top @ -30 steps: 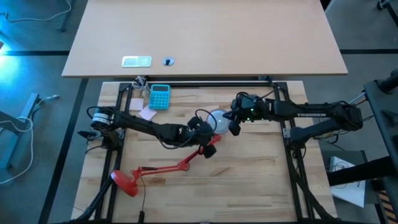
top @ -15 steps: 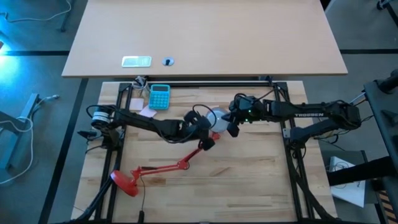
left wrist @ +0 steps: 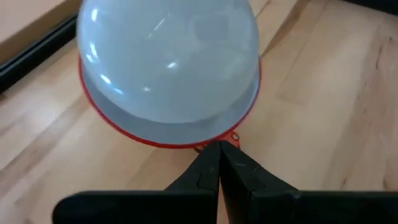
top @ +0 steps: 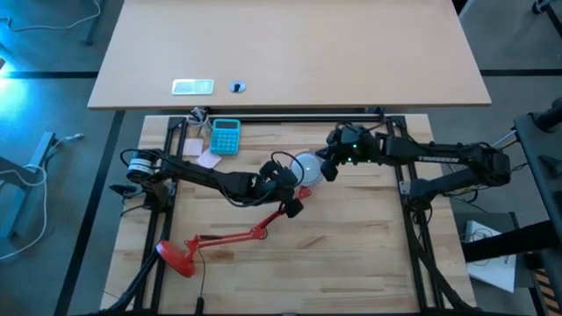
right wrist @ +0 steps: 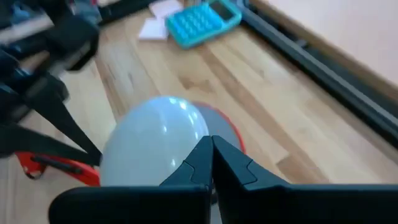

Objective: Screw lightbulb
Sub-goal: Insert the light bulb into the red lamp

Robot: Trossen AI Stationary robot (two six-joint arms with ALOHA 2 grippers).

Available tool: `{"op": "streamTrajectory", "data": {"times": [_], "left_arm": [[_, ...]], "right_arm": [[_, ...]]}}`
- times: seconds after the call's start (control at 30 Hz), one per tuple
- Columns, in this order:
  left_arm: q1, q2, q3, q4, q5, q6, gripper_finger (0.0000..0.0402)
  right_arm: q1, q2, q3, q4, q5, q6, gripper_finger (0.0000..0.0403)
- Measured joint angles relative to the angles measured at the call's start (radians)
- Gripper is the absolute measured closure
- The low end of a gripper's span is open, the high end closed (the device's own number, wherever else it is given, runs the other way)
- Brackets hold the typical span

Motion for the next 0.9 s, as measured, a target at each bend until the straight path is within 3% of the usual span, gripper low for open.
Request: {"op": "streamTrajectory", "data": {"times": [0.3,0.7,0.9], "left_arm": [[0.059,0.001,-0.003,0.026,0.009,0.052,0.0401],[0.161,-0.012,0.0,0.023,0.01,0.185,0.0401],[0.148,-0.044,0.002,-0.055,0.077,0.175,0.0401]], "right_arm": [[-0.005,0.058,-0.002,-0.021,-0.033,-0.001,0.0403],[0.024,-0.024,-0.002,-0.179,-0.073,0.032,0.0403],[0.007,-0.066,-0.002,-0.173,-0.055,0.025,0.0403]]}}
